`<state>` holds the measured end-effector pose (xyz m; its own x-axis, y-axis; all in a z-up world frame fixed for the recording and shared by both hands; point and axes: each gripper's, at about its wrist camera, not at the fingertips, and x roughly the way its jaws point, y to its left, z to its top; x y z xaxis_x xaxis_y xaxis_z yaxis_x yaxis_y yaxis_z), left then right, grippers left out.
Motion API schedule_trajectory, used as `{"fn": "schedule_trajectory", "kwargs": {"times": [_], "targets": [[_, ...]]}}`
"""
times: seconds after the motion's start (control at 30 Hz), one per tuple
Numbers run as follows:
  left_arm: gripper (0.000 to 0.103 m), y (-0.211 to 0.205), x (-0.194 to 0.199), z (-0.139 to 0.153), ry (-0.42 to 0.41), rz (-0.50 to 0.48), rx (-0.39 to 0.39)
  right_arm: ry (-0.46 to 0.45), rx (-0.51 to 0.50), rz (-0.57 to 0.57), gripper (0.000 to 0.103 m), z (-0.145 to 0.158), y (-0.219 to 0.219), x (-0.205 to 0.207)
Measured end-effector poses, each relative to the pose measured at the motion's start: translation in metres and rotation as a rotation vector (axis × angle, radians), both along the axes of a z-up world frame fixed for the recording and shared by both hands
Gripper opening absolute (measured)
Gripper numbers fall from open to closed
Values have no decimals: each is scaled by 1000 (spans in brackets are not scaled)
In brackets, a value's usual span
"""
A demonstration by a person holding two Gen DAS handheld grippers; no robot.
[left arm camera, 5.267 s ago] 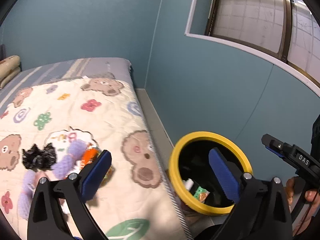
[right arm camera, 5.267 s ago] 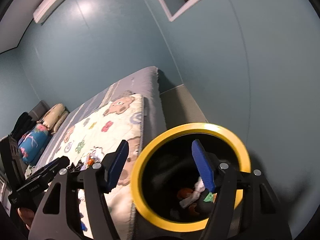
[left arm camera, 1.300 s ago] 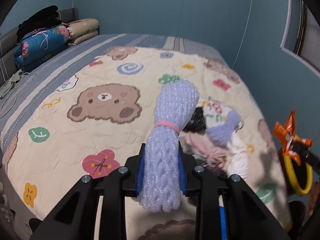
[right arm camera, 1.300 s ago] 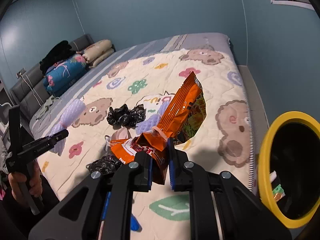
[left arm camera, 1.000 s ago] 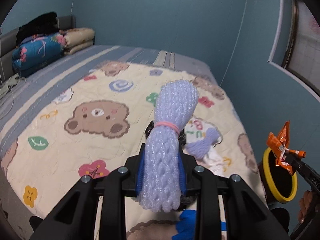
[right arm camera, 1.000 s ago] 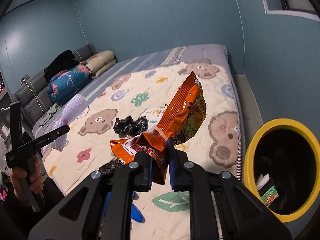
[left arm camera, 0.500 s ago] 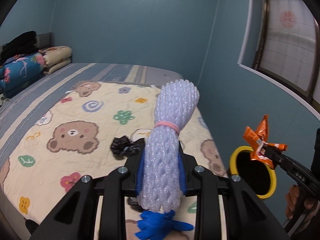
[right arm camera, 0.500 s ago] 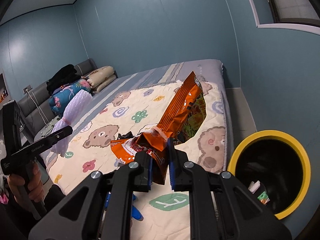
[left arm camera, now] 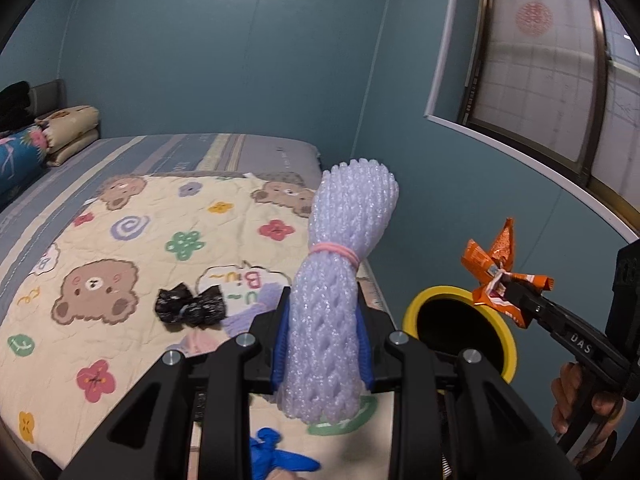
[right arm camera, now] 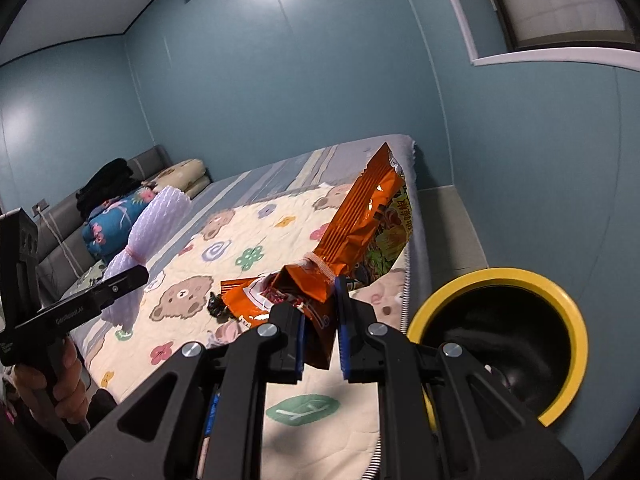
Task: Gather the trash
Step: 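Carry the lavender net and orange wrapper over the yellow-rimmed bin with both tools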
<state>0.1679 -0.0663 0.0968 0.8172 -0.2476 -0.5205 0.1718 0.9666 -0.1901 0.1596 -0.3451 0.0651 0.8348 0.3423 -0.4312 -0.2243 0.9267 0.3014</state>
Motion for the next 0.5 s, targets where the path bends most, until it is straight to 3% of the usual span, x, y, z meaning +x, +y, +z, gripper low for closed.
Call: {"fn": "schedule_trajectory", "kwargs": {"times": [0.5], "targets": [[26,-75,18,-2,18,-122,24,-5,7,-133,12,1,-50,-12]]}}
